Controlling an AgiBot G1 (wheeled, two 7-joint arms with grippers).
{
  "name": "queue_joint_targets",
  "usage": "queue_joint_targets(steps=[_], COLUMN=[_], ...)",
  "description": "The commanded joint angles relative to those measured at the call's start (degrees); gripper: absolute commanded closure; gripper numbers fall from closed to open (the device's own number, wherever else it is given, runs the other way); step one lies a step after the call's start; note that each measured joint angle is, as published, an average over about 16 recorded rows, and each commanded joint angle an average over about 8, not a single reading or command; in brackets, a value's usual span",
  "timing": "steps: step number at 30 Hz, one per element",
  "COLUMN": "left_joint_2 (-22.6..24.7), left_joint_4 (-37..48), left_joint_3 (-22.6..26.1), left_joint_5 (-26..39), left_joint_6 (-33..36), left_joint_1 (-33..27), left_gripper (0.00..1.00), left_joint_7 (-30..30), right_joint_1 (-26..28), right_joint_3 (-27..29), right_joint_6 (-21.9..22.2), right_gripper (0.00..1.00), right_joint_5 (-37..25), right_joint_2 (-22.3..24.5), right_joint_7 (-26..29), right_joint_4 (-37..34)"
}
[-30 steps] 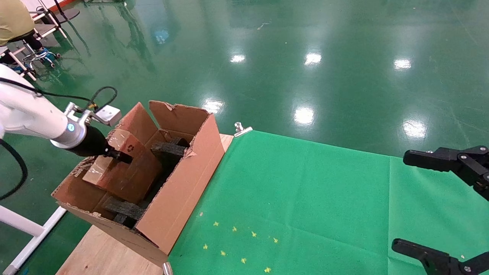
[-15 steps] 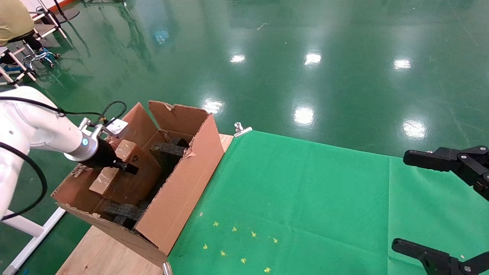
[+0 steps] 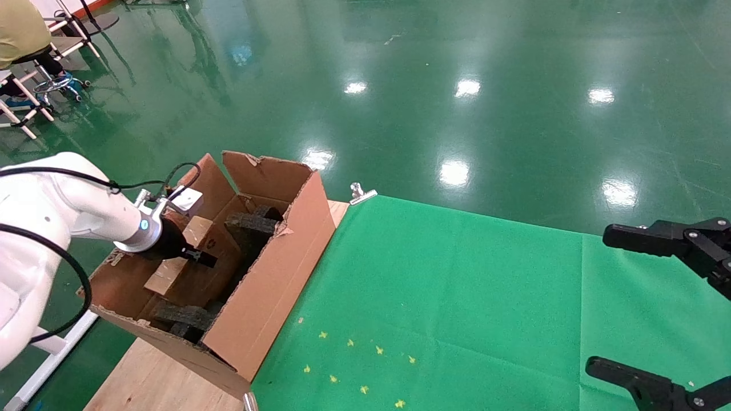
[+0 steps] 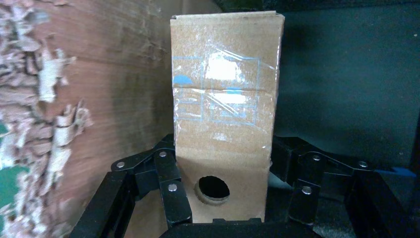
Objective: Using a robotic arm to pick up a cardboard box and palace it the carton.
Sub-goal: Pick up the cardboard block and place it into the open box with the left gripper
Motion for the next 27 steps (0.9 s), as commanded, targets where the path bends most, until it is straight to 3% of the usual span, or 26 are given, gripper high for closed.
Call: queue_joint_targets(steps=[1, 19, 20, 27], left_joint_2=[0.2, 0.3, 0.3, 0.2], left_joint_4=[0.0, 0.0, -0.1, 0.0], left_joint_3=[-0.1, -0.4, -0.5, -0.5], left_joint_5=[-0.1, -0.6, -0.7, -0.7], left_joint_6=[-0.6, -2.8, -2.8, -3.6], left_joint_1=[0.6, 3.4, 3.4, 3.6], left_gripper=[1.0, 0.99, 0.94, 0.07], left_joint_7=[-0.3, -2.0, -2.1, -2.3], right_joint_1=[0.0, 0.0, 0.0, 0.0], right_joint_3=[0.0, 0.0, 0.0, 0.0], right_joint_6=[0.0, 0.0, 0.0, 0.0], right_gripper=[0.0, 0.0, 0.0, 0.0], right_joint_5=[0.0, 0.0, 0.0, 0.0], right_joint_2=[0.0, 0.0, 0.0, 0.0], right_joint_7=[0.0, 0.0, 0.0, 0.0], right_joint_4=[0.0, 0.0, 0.0, 0.0])
